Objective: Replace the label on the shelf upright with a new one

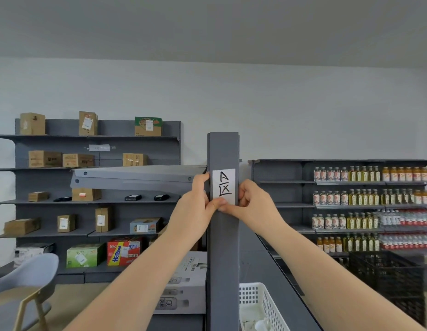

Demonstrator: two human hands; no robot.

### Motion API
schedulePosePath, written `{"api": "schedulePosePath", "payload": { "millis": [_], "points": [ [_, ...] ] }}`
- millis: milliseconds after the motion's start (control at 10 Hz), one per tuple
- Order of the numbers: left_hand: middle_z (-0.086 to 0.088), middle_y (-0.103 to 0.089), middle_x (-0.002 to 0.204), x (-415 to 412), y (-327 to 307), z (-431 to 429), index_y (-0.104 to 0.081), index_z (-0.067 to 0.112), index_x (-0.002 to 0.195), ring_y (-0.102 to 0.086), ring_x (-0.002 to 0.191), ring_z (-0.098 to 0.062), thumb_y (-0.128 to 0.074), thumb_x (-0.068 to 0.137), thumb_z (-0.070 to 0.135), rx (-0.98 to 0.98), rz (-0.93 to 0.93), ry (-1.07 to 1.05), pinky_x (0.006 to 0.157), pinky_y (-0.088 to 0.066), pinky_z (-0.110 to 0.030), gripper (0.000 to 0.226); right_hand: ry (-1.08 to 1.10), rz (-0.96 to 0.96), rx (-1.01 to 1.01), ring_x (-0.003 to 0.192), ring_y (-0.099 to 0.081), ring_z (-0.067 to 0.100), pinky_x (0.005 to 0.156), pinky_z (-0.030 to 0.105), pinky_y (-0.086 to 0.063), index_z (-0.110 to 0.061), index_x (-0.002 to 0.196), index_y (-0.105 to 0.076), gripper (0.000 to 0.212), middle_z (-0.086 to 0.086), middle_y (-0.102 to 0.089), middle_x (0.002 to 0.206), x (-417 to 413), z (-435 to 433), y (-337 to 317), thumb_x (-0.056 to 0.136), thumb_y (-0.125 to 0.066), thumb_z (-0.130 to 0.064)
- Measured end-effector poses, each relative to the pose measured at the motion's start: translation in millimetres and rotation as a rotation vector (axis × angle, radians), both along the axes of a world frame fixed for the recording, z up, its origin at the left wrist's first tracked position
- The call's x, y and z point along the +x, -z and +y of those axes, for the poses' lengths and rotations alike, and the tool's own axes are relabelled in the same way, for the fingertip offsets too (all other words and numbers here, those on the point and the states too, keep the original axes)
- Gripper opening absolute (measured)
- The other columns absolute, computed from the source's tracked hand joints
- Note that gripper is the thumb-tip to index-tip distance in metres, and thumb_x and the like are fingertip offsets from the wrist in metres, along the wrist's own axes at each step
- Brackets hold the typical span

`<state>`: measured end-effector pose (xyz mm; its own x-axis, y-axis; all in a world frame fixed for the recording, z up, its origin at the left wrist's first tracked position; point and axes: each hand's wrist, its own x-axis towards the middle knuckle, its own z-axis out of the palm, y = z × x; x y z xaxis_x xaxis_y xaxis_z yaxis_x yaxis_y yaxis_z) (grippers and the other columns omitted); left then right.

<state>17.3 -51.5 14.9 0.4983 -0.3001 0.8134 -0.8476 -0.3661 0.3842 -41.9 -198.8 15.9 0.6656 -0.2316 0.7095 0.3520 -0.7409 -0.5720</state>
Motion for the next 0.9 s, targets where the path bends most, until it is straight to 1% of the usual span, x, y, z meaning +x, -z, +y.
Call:
{"api": "schedulePosePath", "payload": {
  "millis": [100, 200, 300, 400, 500, 600, 700, 800, 900],
  "points": [
    [0.002, -0.060, 0.059, 1.9, -4.9, 3.2, -0.030, 0.015, 0.137, -0.063, 0.052, -0.015, -0.064, 0.087, 0.033, 0.033, 0.036, 0.022, 0.059, -0.056, -0.035, 0.063, -0.032, 0.027, 0.040, 0.056, -0.043, 0.013, 0.054, 0.029, -0.037, -0.004, 0.083, -0.050, 0.047, 0.003, -0.052, 0.063, 0.7, -3.2, -3.5, 0.065, -0.084, -0.032],
    [-0.002, -0.066, 0.064, 3.4, -8.5, 6.8, -0.028, 0.019, 0.136, -0.067, 0.051, -0.015, -0.064, 0.088, 0.029, 0.070, 0.083, 0.075, 0.061, -0.059, -0.035, 0.061, -0.105, 0.098, 0.093, 0.050, -0.051, 0.012, 0.046, 0.021, -0.042, -0.001, 0.084, -0.051, 0.039, 0.008, -0.057, 0.061, -0.5, -7.7, -8.9, 0.072, -0.081, -0.023],
    [-0.002, -0.070, 0.075, 3.6, -9.1, 8.7, -0.025, 0.023, 0.136, -0.069, 0.056, -0.013, -0.062, 0.090, 0.024, 0.117, 0.105, 0.098, 0.060, -0.060, -0.031, 0.059, -0.161, 0.152, 0.102, 0.046, -0.055, 0.009, 0.040, 0.015, -0.041, 0.001, 0.087, -0.050, 0.029, 0.008, -0.060, 0.059, -4.1, -11.9, -11.9, 0.080, -0.074, -0.015],
    [0.003, -0.069, 0.083, 0.5, -8.7, 11.0, -0.022, 0.025, 0.141, -0.069, 0.062, -0.012, -0.058, 0.093, 0.018, 0.126, 0.145, 0.126, 0.050, -0.054, -0.016, 0.060, -0.188, 0.166, 0.064, 0.048, -0.057, 0.009, 0.044, 0.019, -0.045, -0.006, 0.085, -0.049, 0.016, 0.004, -0.061, 0.058, -6.6, -14.8, -11.8, 0.086, -0.065, -0.009],
    [0.003, -0.067, 0.082, -2.6, -6.2, 12.6, -0.020, 0.028, 0.144, -0.068, 0.068, -0.012, -0.055, 0.094, 0.013, 0.120, 0.182, 0.138, 0.051, -0.052, -0.014, 0.063, -0.172, 0.167, 0.029, 0.051, -0.057, 0.009, 0.046, 0.013, -0.044, -0.008, 0.086, -0.047, 0.012, 0.007, -0.059, 0.062, -5.6, -13.9, -9.5, 0.089, -0.058, -0.005],
    [-0.005, -0.066, 0.080, -2.6, -0.3, 12.9, -0.018, 0.034, 0.146, -0.067, 0.071, -0.013, -0.050, 0.096, 0.010, 0.086, 0.200, 0.107, 0.065, -0.057, -0.022, 0.064, -0.182, 0.164, 0.035, 0.057, -0.055, 0.012, 0.047, 0.010, -0.043, -0.008, 0.088, -0.046, 0.009, 0.011, -0.057, 0.068, -6.4, -12.8, -6.6, 0.091, -0.053, -0.004],
    [-0.008, -0.067, 0.084, -6.8, 10.3, 13.2, -0.021, 0.039, 0.144, -0.067, 0.075, -0.013, -0.049, 0.096, 0.009, -0.027, 0.259, 0.119, 0.061, -0.056, -0.021, 0.064, -0.219, 0.153, 0.076, 0.056, -0.056, 0.009, 0.048, 0.015, -0.043, -0.010, 0.093, -0.050, 0.008, 0.006, -0.063, 0.071, -18.2, -20.2, -1.3, 0.096, -0.045, -0.005],
    [-0.004, -0.068, 0.089, -18.9, 21.2, 19.9, -0.033, 0.033, 0.137, -0.067, 0.078, -0.010, -0.053, 0.095, 0.014, -0.135, 0.350, 0.148, 0.055, -0.054, -0.016, 0.050, -0.186, 0.135, 0.130, 0.057, -0.058, 0.009, 0.050, 0.020, -0.047, -0.016, 0.096, -0.055, 0.007, 0.000, -0.067, 0.073, -43.3, -26.9, 6.0, 0.096, -0.049, -0.014],
    [-0.012, -0.068, 0.096, -27.8, 25.9, 32.3, -0.047, 0.027, 0.118, -0.069, 0.078, -0.019, -0.050, 0.096, 0.029, -0.278, 0.522, 0.276, 0.060, -0.059, -0.030, 0.022, -0.094, 0.054, 0.151, 0.062, -0.063, 0.012, 0.060, 0.031, -0.054, -0.022, 0.092, -0.059, 0.003, -0.001, -0.071, 0.074, -80.8, -34.4, 14.2, 0.092, -0.057, -0.020]
  ]
}}
